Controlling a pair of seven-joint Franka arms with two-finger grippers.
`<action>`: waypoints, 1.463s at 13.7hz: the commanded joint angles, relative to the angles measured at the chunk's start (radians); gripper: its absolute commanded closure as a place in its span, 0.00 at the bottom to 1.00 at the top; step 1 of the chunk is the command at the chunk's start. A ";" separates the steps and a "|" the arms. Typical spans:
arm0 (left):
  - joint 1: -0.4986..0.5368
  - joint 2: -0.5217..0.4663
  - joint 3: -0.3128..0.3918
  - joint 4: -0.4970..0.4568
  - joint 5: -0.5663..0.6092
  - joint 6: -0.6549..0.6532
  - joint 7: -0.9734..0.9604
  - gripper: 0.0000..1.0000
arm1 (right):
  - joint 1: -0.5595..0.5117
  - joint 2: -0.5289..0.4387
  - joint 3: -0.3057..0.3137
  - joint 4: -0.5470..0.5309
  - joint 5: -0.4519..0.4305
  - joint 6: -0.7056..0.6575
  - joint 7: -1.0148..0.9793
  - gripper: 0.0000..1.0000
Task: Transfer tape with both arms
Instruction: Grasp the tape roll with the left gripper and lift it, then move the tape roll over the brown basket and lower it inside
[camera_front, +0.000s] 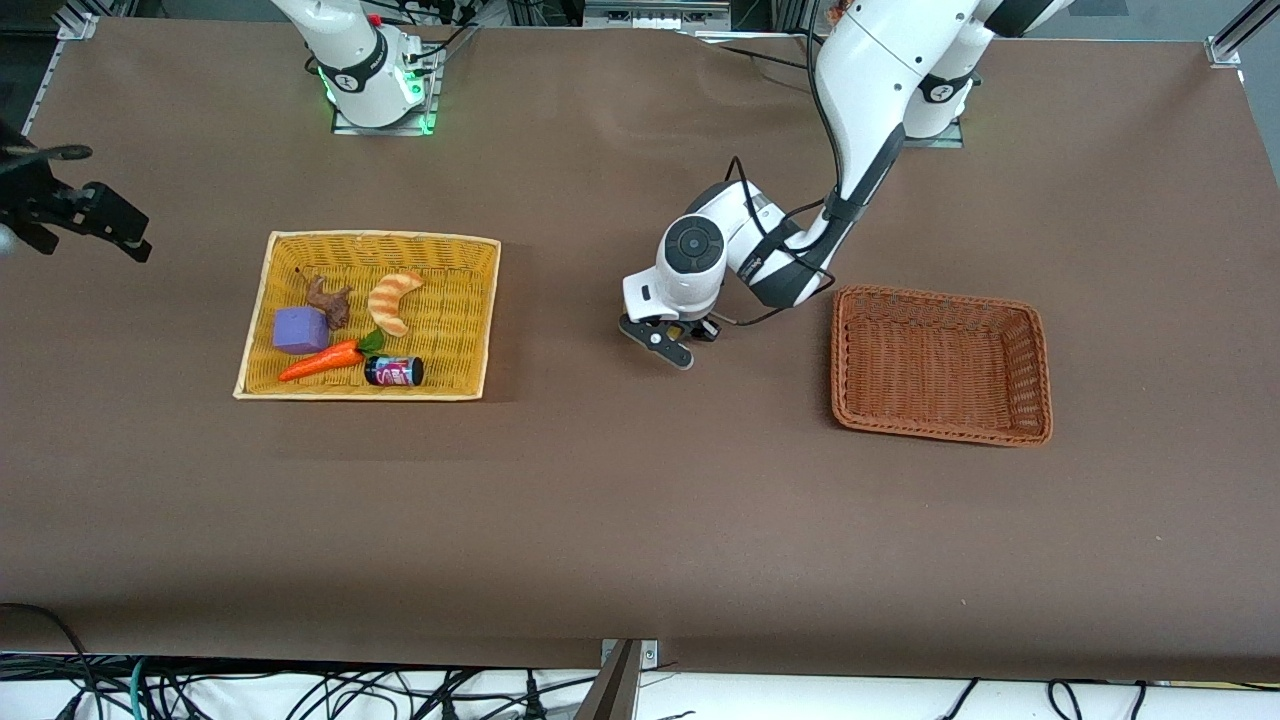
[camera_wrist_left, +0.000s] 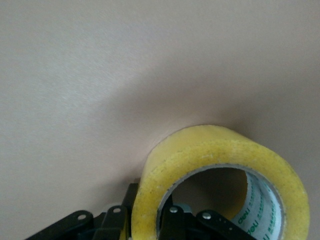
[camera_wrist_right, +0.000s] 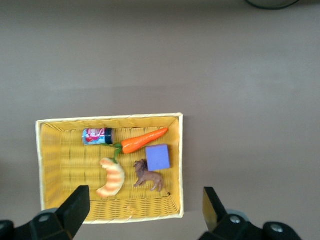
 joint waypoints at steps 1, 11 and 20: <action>0.037 -0.080 -0.002 -0.002 0.034 -0.102 0.003 1.00 | 0.018 -0.026 -0.057 -0.026 0.037 -0.022 -0.008 0.00; 0.403 -0.300 -0.005 0.008 -0.027 -0.523 0.846 1.00 | 0.139 0.038 -0.190 0.023 0.033 -0.028 -0.037 0.00; 0.625 -0.275 -0.002 -0.155 0.123 -0.324 1.373 1.00 | 0.144 0.060 -0.184 0.036 0.036 -0.034 -0.023 0.00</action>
